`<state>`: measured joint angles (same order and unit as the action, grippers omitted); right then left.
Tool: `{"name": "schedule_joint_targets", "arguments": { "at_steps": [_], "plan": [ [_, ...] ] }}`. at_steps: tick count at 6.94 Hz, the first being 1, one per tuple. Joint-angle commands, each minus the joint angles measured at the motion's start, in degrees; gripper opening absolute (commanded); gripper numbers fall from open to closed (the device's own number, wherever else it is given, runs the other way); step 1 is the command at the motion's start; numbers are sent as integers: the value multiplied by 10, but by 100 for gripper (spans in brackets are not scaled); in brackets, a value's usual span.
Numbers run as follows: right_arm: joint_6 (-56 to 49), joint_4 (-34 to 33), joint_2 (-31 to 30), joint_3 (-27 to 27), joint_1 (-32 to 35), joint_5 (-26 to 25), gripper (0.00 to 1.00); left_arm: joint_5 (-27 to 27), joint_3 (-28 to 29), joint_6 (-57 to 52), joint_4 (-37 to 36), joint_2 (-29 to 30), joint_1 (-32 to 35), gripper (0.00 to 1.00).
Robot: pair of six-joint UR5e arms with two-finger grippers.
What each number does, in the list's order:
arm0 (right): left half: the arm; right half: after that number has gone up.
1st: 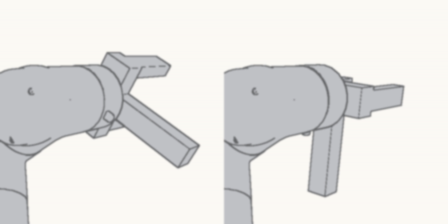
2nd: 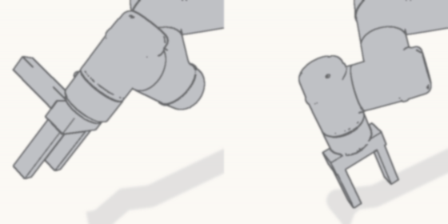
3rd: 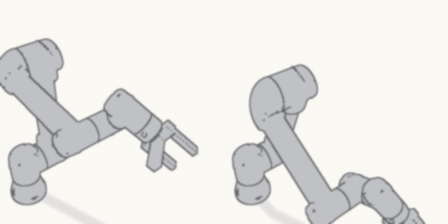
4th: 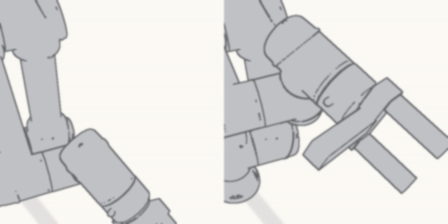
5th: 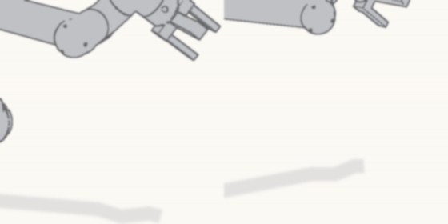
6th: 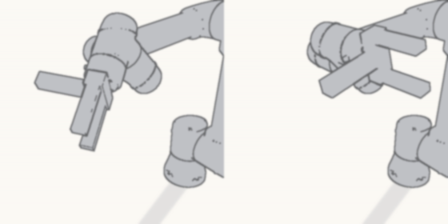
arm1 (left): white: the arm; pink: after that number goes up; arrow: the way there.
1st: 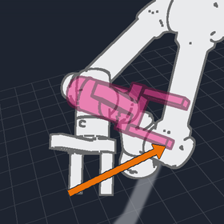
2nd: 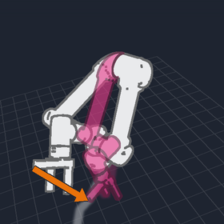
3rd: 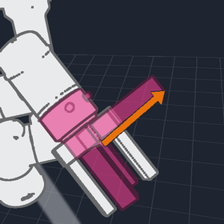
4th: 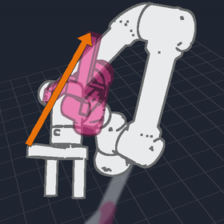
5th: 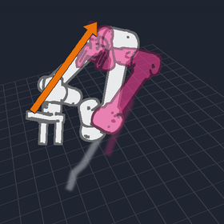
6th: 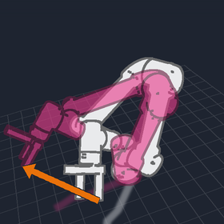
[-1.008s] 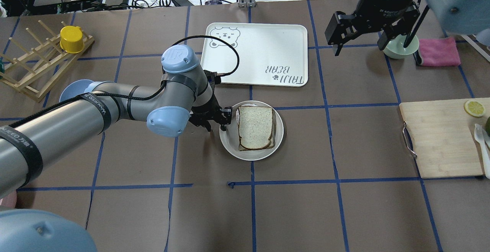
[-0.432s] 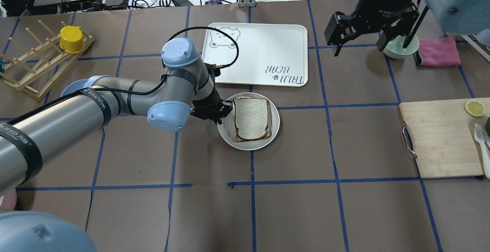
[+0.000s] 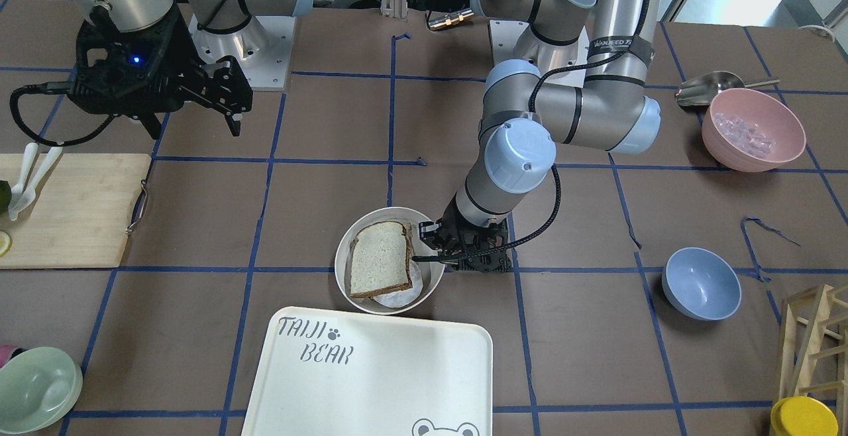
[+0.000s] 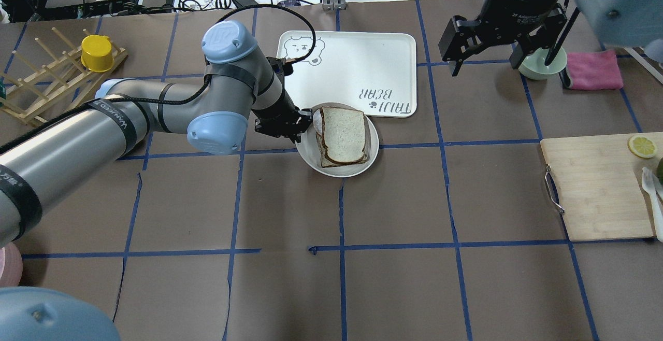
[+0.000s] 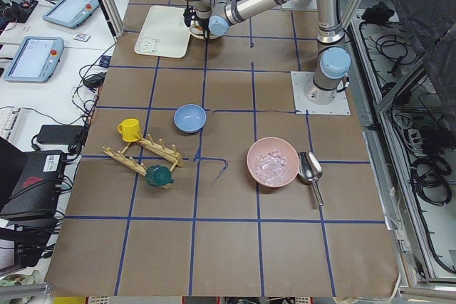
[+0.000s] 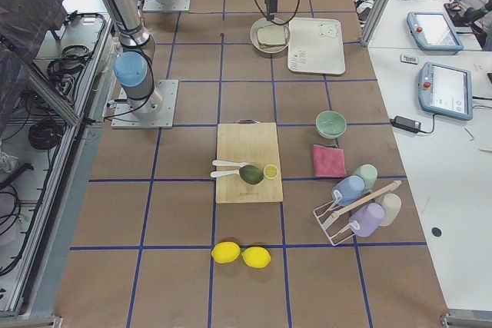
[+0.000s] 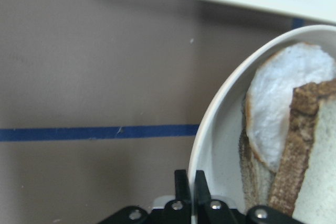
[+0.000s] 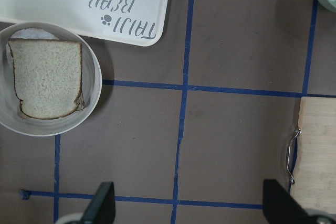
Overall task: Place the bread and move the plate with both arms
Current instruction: 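Slide the plate with the left gripper onto the bear tray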
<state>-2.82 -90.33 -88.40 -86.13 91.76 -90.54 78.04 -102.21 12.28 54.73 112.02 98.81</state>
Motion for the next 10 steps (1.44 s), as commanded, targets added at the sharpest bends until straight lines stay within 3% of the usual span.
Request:
{"name": "schedule_joint_targets", "arguments": {
  "at_steps": [1,4,7,10],
  "plan": [
    [1,-3,1,0,0,1,100,-22,17,-5,5,-5,-12,0],
    [1,-6,1,0,0,3,100,-32,163,-85,53,68,-34,0],
    [1,-7,1,0,0,3,100,-75,311,-80,53,198,-36,0],
    [1,-6,1,-10,0,4,100,-89,337,-75,47,245,-36,0]
  ]
}}
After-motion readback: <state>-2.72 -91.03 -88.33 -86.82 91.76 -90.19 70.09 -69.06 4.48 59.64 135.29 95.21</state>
